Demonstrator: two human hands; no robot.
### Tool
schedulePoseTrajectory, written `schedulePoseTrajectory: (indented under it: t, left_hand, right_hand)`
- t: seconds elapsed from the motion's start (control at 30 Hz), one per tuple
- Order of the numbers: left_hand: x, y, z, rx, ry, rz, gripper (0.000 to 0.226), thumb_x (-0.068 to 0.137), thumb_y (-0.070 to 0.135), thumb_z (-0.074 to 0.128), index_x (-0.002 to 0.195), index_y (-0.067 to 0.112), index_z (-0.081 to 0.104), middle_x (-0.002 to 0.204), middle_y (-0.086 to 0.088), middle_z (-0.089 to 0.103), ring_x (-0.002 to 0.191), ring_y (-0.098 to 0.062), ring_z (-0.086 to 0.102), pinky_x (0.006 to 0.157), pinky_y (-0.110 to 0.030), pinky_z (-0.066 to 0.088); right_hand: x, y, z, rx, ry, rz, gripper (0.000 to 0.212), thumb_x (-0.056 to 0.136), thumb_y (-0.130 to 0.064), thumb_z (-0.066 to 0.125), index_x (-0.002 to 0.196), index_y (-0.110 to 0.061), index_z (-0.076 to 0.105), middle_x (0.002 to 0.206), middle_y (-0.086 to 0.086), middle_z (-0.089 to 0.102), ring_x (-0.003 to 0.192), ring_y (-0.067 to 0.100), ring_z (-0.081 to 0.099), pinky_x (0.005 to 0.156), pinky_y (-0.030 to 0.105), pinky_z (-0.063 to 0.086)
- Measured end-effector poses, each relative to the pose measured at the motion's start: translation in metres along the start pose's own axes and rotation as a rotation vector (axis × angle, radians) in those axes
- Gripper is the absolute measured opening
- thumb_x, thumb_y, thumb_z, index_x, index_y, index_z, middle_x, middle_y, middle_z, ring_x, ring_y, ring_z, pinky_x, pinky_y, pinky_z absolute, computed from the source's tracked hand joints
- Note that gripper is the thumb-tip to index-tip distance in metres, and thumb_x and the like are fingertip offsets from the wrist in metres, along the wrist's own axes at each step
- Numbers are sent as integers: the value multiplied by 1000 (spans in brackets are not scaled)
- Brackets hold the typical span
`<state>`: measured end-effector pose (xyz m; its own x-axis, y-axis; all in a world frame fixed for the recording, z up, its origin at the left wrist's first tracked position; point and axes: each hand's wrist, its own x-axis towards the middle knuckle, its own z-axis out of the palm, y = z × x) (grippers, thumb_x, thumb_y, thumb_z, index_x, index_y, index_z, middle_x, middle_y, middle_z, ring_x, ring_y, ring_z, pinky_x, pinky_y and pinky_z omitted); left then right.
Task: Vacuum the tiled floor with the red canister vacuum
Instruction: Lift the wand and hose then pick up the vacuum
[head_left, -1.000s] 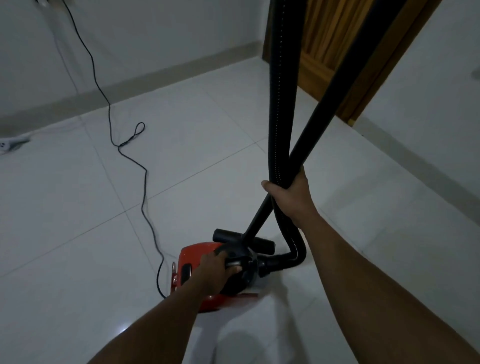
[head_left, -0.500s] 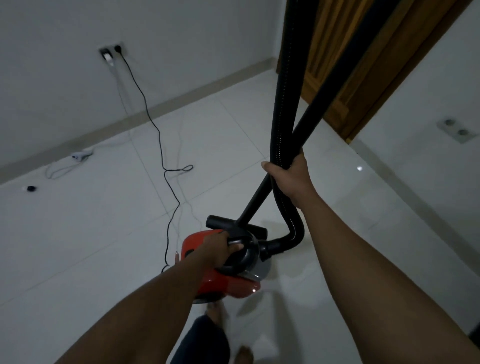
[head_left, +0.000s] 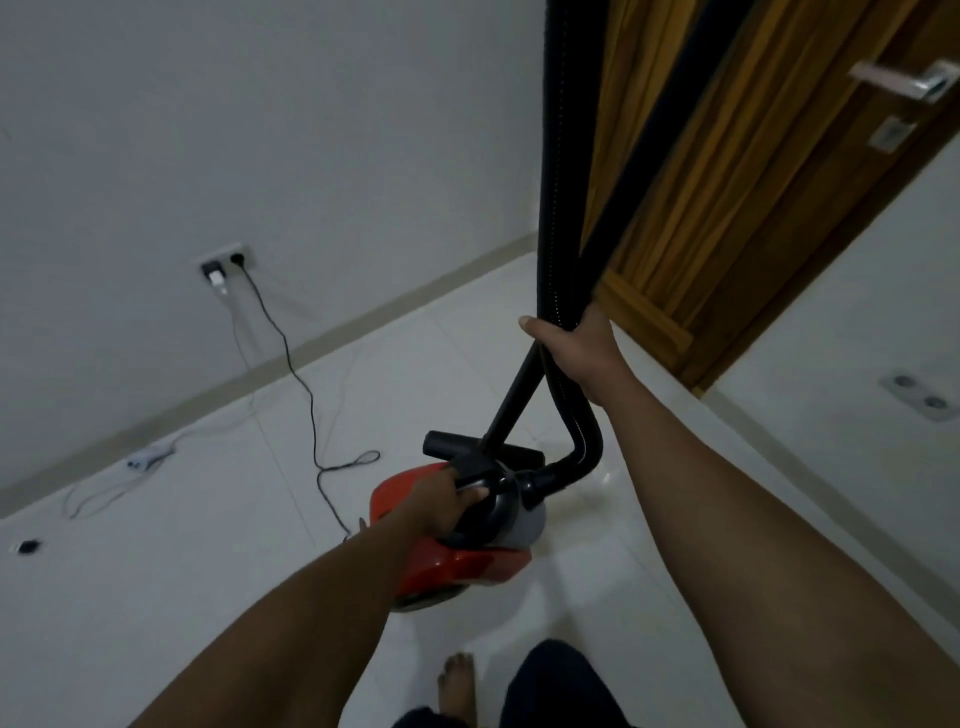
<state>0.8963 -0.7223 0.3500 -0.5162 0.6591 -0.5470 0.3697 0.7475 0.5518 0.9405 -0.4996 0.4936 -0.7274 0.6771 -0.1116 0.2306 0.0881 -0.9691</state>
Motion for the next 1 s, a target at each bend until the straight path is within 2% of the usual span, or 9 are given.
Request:
schedulePoseTrajectory:
  t: [0.13,0.27,0.4,0.47,0.53,0.6,0.7,0.8,1.0]
  left_hand:
    - [80,26,-63,0,38,-1,47,98,48,57,134,17,57,125,-8,66,114,-27,62,89,-27,40]
    - [165,51,-116,5,40,-6,43,100,44,56,134,17,57,123,-8,67,113,-25,62,86,-25,38]
    - [243,78,-166,-22,101,-29,42,100,41,56,135,16,56,129,-8,65,113,-22,62,89,-21,41]
    - [272,94,-186,-100,82,-72,32,103,30,56,131,14,56,122,-1,64,95,-6,66,72,-6,39]
    - [290,118,-210,-84,74,-52,23,103,22,56,125,17,56,106,5,62,67,10,59,57,-2,41]
    - [335,126,-239,-115,57,-45,27,104,29,53,129,19,57,115,-1,67,78,4,60,64,-4,39]
    - [402,128,-272,-58,63,-82,45,102,45,52,139,21,54,128,-9,65,109,-21,62,87,-23,39]
    - [468,135,-309,-9,34,-101,54,98,54,53,143,23,53,134,-11,63,121,-29,60,99,-31,45]
    - [595,152,-362,81,-67,-17,45,102,43,52,141,21,54,135,-7,62,120,-24,58,87,-22,36]
  right_hand:
    - [91,-20,-1,-6,32,-33,58,82,-28,82,132,-15,55,112,-4,64,96,-1,60,72,16,46]
    - [190,-33,-2,-16,24,-16,51,82,-30,80,122,-11,55,105,0,64,94,12,64,68,25,49]
    - [287,-53,-6,-1,-5,-33,50,85,-26,79,123,-14,49,98,-10,57,91,10,61,71,23,48]
    - [334,-62,-7,8,-2,-35,50,83,-26,80,121,-15,50,99,-11,58,94,10,61,75,24,49]
    - [375,-66,-7,6,-5,-49,49,82,-26,81,120,-17,52,99,-10,60,94,9,62,77,25,49]
    - [427,-75,-5,-6,-26,-42,54,82,-26,81,125,-18,49,102,-11,59,94,7,60,81,27,48]
    - [496,-79,1,-29,-68,-45,61,82,-29,81,131,-19,47,103,-15,57,98,8,59,87,30,48]
    - [565,-79,6,-44,-72,-30,64,83,-27,81,136,-19,45,103,-17,55,93,3,56,87,29,46]
    - [699,-77,3,-70,-57,-1,55,81,-24,83,123,-28,48,103,-17,58,92,-1,56,86,26,47]
